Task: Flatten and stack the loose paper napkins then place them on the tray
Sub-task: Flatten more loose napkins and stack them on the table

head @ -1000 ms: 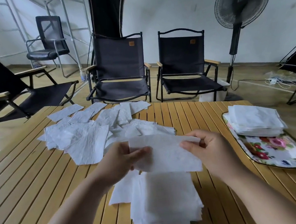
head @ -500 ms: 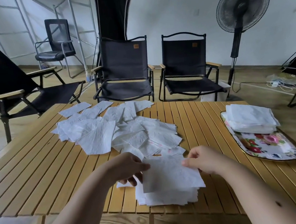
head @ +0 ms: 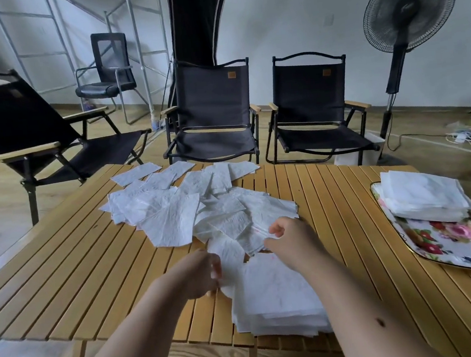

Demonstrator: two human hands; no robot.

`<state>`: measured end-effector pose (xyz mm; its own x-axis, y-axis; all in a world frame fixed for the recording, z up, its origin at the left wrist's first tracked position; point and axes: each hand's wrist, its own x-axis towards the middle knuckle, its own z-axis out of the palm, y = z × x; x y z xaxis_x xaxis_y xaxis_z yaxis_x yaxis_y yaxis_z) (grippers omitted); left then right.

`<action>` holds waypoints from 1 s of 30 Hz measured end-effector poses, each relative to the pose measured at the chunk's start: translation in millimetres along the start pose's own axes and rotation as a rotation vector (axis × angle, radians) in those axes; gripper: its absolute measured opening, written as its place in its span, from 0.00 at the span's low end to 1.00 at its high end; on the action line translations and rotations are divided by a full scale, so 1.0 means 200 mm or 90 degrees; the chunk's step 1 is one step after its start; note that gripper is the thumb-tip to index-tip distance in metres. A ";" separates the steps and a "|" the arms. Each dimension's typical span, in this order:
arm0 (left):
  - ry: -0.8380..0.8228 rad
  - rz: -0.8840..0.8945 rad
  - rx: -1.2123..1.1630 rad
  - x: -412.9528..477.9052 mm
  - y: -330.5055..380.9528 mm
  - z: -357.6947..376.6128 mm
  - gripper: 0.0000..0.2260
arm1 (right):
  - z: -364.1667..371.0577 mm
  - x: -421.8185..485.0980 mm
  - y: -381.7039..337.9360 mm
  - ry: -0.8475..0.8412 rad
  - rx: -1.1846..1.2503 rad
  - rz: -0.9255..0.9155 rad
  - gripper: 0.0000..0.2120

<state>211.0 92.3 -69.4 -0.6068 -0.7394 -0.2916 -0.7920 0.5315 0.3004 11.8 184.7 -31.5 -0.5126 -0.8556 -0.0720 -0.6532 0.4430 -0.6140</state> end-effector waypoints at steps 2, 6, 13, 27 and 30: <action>0.020 -0.003 0.010 0.01 -0.02 -0.03 0.07 | 0.03 0.00 -0.03 -0.008 0.011 -0.006 0.11; 0.104 -0.042 -0.152 -0.02 -0.03 -0.15 0.05 | 0.07 0.00 -0.07 -0.019 0.019 -0.046 0.14; 0.143 -0.017 -0.735 -0.23 0.02 -0.33 0.04 | 0.08 0.00 -0.10 -0.095 0.155 -0.125 0.31; 0.069 0.022 -0.736 -0.25 0.21 -0.32 0.10 | -0.30 -0.05 0.16 -0.136 0.415 -0.062 0.05; -0.055 0.035 -0.639 -0.23 0.25 -0.28 0.11 | -0.38 -0.07 0.28 -0.145 0.388 -0.006 0.06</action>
<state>203.8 130.1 9.3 -0.6753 -0.6708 -0.3067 -0.3639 -0.0586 0.9296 -60.1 241.3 -6.2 -0.3332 -0.9239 -0.1882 -0.1892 0.2611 -0.9466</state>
